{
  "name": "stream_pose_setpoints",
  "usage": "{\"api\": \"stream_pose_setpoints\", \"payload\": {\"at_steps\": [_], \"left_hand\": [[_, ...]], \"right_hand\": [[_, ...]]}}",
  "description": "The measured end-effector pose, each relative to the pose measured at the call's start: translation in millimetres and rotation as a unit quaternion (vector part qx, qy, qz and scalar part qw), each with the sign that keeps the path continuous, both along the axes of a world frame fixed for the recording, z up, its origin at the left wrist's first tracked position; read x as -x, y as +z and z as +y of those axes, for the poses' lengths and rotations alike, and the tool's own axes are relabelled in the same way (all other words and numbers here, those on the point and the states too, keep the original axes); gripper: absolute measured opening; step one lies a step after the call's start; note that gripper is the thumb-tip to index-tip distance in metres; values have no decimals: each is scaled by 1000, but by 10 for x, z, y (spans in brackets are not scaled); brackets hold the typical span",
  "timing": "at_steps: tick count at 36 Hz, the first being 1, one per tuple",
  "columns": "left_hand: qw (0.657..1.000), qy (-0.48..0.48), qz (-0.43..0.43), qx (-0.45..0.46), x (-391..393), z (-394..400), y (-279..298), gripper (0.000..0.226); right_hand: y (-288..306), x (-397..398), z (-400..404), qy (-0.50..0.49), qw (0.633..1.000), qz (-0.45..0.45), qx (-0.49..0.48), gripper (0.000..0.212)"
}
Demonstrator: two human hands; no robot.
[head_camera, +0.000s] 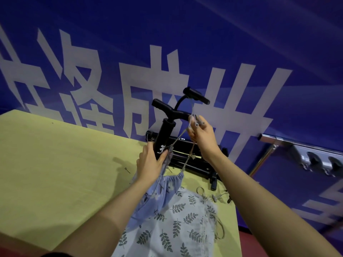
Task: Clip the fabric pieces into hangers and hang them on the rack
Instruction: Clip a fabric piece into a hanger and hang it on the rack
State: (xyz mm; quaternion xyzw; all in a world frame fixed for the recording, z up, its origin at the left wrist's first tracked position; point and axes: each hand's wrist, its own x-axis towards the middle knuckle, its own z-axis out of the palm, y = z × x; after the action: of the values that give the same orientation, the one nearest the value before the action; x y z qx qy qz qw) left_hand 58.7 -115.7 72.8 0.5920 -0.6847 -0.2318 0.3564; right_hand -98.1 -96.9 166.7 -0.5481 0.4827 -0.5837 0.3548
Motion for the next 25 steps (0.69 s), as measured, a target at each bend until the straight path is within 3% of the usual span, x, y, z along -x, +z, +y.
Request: {"api": "stream_pose_setpoints", "payload": {"at_steps": [4, 8, 12, 14, 19, 25], "left_hand": [[999, -11, 29, 7, -38, -7, 41, 60], [989, -3, 80, 128, -121, -86, 337, 51], [976, -22, 18, 214, -174, -222, 734, 50], [974, -47, -39, 217, -180, -308, 863, 49], [969, -64, -154, 184, -225, -470, 983, 36], [974, -103, -144, 142, -354, -434, 864, 38]], "right_hand": [[5, -16, -18, -11, 1000, 23, -11, 25], [-19, -19, -37, -13, 999, 35, -21, 26], [5, -59, -12, 12, 998, 48, -25, 26], [31, -104, 4, 24, 998, 59, -30, 18], [58, -136, -6, 23, 995, 86, -41, 22], [122, -75, 9, 80, 987, 119, -70, 23]]}}
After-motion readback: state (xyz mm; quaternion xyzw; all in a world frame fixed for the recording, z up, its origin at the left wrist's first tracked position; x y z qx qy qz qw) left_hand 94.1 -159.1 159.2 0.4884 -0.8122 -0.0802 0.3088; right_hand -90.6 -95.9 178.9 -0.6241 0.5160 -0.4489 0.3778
